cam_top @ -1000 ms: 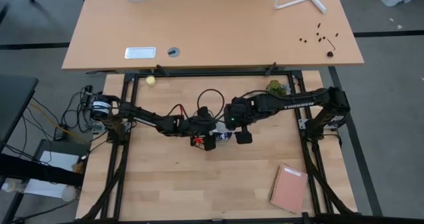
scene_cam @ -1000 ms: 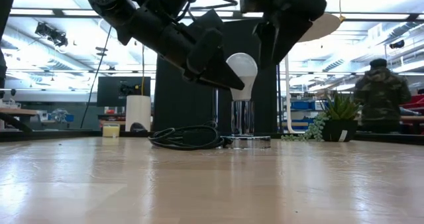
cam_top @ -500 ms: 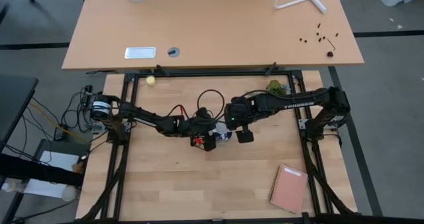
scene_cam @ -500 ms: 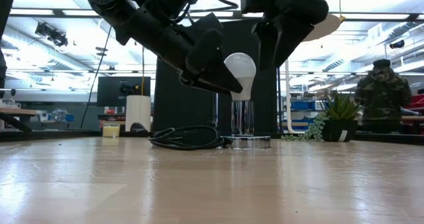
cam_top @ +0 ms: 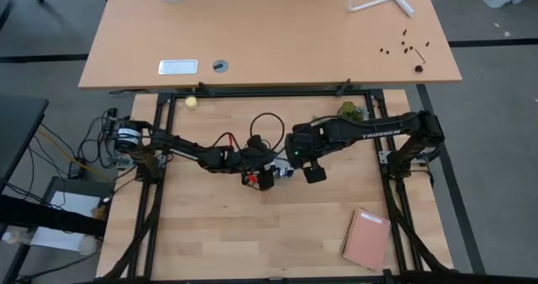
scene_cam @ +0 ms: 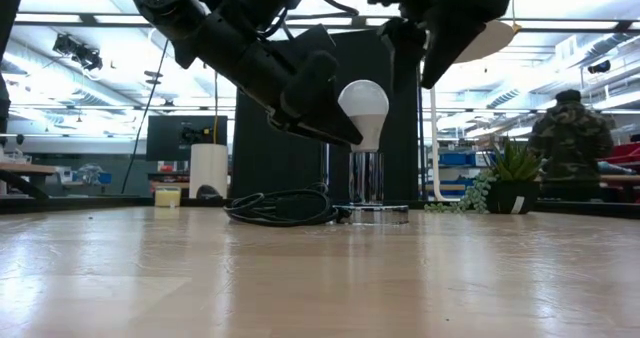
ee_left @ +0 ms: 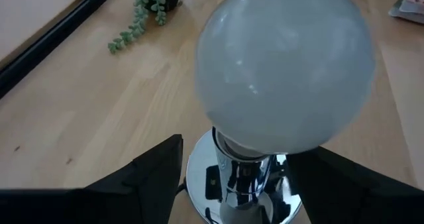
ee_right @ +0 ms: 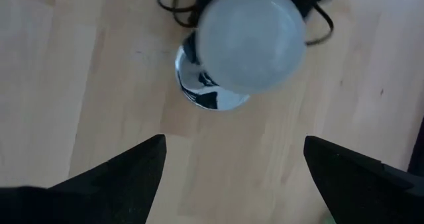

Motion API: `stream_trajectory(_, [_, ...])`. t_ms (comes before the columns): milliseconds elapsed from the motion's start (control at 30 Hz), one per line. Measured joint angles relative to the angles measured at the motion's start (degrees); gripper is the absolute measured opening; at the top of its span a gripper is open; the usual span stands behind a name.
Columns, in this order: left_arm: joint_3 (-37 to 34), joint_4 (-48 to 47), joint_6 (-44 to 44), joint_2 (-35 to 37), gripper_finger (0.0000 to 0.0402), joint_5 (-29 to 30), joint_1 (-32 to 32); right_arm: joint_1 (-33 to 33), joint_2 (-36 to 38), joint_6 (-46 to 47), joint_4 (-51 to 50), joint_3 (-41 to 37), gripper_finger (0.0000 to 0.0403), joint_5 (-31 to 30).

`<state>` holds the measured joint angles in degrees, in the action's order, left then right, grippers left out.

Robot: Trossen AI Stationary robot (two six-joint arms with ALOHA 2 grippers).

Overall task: Screw lightbulb
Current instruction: Insert the white lightbulb into the metallic lamp

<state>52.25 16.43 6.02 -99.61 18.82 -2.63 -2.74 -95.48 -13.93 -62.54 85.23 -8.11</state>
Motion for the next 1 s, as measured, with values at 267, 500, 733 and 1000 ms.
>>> stream_trajectory(267, [0.0,-0.19,0.02,-0.01,0.0271,0.14,0.0,-0.82,0.0,-0.6,0.74,0.0,0.0373,-3.48])
stream_trajectory(500, [0.0,-0.87,0.03,-0.02,0.0271,-0.26,-0.04,-1.34,-0.04,3.12,0.76,1.06,0.0375,-1.33])
stream_trajectory(733, [0.0,-1.64,0.04,-0.02,0.0271,-0.71,-0.04,-3.65,-0.04,3.89,3.71,3.29,0.0375,-0.87])
stream_trajectory(1000, [1.31,-1.73,-1.29,-0.02,0.0271,-1.56,-0.04,-3.85,-4.43,3.79,2.87,4.99,0.0375,-1.8])
